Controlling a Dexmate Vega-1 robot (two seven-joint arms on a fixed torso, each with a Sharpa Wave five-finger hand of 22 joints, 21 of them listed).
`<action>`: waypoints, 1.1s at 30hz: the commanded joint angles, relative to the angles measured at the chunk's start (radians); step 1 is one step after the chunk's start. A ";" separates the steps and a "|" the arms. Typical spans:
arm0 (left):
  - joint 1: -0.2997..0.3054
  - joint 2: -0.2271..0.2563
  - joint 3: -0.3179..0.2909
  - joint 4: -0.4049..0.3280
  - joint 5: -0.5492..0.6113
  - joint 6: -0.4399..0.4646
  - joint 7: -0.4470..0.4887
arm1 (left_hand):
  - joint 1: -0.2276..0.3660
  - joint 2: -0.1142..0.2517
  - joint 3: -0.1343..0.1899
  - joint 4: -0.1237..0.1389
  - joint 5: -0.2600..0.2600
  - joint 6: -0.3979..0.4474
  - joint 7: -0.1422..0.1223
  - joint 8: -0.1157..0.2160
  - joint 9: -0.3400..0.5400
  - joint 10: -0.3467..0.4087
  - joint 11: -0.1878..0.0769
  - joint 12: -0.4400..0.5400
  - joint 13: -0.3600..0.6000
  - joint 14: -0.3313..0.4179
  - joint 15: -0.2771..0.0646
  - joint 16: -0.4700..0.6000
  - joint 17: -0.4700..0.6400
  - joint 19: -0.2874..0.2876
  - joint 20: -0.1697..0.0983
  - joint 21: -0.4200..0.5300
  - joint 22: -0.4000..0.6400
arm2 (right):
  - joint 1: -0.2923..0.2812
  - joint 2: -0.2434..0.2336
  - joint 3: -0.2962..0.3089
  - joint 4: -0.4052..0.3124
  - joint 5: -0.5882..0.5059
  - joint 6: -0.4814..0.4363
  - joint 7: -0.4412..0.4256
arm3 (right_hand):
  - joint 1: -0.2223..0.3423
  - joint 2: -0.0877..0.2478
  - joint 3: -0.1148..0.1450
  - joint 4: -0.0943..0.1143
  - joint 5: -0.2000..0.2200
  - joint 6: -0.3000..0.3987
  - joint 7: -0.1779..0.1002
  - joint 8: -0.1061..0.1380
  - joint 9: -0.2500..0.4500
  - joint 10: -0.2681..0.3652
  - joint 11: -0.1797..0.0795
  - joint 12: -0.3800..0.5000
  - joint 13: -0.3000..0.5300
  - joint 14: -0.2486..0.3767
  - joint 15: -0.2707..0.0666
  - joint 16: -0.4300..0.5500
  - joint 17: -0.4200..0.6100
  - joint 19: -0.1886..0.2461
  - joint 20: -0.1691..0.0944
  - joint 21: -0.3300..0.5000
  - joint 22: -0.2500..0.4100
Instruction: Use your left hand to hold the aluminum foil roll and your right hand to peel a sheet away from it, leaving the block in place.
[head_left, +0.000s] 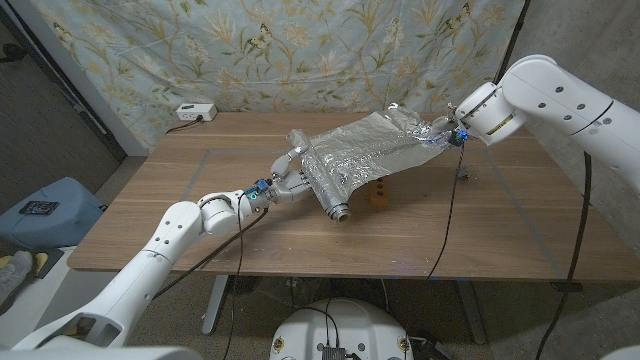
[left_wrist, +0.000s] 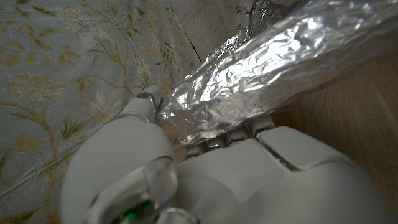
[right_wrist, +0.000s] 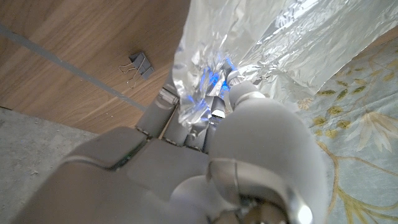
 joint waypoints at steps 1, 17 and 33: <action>-0.014 0.004 0.012 0.011 0.024 0.000 -0.029 | 0.002 -0.010 0.007 -0.002 0.009 -0.004 -0.004 -0.009 0.004 -0.006 0.003 -0.002 0.001 0.002 0.006 -0.004 0.001 -0.006 -0.001 -0.002 0.001 | -0.026 0.008 0.042 -0.001 0.005 0.002 0.003 | -0.046 -0.010 -0.017 0.020 -0.005 -0.014 0.006 -0.010 -0.011 -0.008 0.009 -0.007 0.003 -0.002 0.015 -0.011 0.000 -0.005 0.012 0.008 0.001; -0.034 -0.005 0.018 0.044 0.040 0.015 -0.060 | -0.032 -0.031 -0.009 0.013 0.003 -0.039 -0.010 -0.033 0.005 -0.036 0.013 -0.020 0.003 -0.024 0.021 -0.018 0.003 -0.034 0.015 -0.016 0.002 | -0.020 0.010 0.060 0.008 -0.044 0.002 0.081 | -0.157 -0.030 -0.051 0.061 -0.010 -0.038 0.015 -0.019 -0.047 -0.020 0.027 -0.024 0.000 -0.016 0.033 -0.033 0.002 -0.011 0.021 -0.003 -0.001; -0.056 -0.018 0.020 0.097 0.058 0.034 -0.107 | -0.070 -0.050 -0.029 0.021 -0.013 -0.094 -0.044 -0.052 0.006 -0.081 0.020 -0.044 0.004 -0.049 0.026 -0.028 0.003 -0.045 0.023 -0.023 0.004 | 0.042 0.015 -0.009 0.059 -0.053 0.002 0.130 | -0.209 -0.038 -0.066 0.077 -0.006 -0.064 0.013 -0.021 -0.070 -0.042 0.032 -0.036 0.009 -0.037 0.046 -0.047 0.008 -0.022 0.027 -0.016 -0.001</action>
